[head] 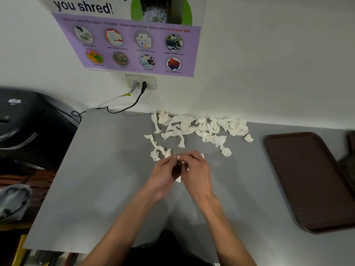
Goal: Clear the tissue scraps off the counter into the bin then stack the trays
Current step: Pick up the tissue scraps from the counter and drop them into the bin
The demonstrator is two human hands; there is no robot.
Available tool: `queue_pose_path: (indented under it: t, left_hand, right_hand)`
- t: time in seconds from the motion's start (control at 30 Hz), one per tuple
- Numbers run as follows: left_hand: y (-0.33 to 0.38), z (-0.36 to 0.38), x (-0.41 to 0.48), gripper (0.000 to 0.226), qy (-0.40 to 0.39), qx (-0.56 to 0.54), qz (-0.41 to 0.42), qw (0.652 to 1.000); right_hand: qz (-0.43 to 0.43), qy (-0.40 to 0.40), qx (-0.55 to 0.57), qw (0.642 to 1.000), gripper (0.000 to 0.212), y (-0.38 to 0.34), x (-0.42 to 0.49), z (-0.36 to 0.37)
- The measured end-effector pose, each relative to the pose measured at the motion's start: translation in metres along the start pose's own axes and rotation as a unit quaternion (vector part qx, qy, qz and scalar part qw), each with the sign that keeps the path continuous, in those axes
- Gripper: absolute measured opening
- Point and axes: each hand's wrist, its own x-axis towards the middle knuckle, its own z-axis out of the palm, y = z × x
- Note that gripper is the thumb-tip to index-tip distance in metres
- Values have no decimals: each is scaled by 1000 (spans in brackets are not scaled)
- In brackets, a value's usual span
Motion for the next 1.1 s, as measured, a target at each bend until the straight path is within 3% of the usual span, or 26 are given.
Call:
queue_pose_path:
  t: [0.1,0.27,0.43,0.53,0.63,0.73,0.87,0.97,1.1]
  left_hand:
    - [-6,-18,4,29,-6,76,21,997]
    - [-13,-49,7,28,54,173,55,982]
    - [-12,-67,1,15,116,177,71,975]
    - [-14,-72,-5,15,119,194,82,970]
    - [-20,-78,-11,15,124,209,81,967]
    - [-29,-86,-18,15,127,225,74,963]
    - [-42,-92,-33,16,132,224,76,963]
    - [-53,-97,-52,17,130,218,87,963]
    - [-70,-109,-85,16,142,217,100,961]
  right_hand:
    - [47,8,60,997,30,-4,-1,4]
    - [55,-164,159,972,33,5,10,5]
    - [119,-53,-28,991,19,78,49,10]
    - [191,-119,-103,969,41,123,54,20]
    - [137,-141,-178,964,58,130,33,43]
    - [40,-121,-199,972,35,118,-5,71]
    - [9,-94,-205,974,38,110,-52,90]
    - [53,-78,-191,977,28,101,-75,80]
    - [163,-21,-7,986,20,83,-104,60]
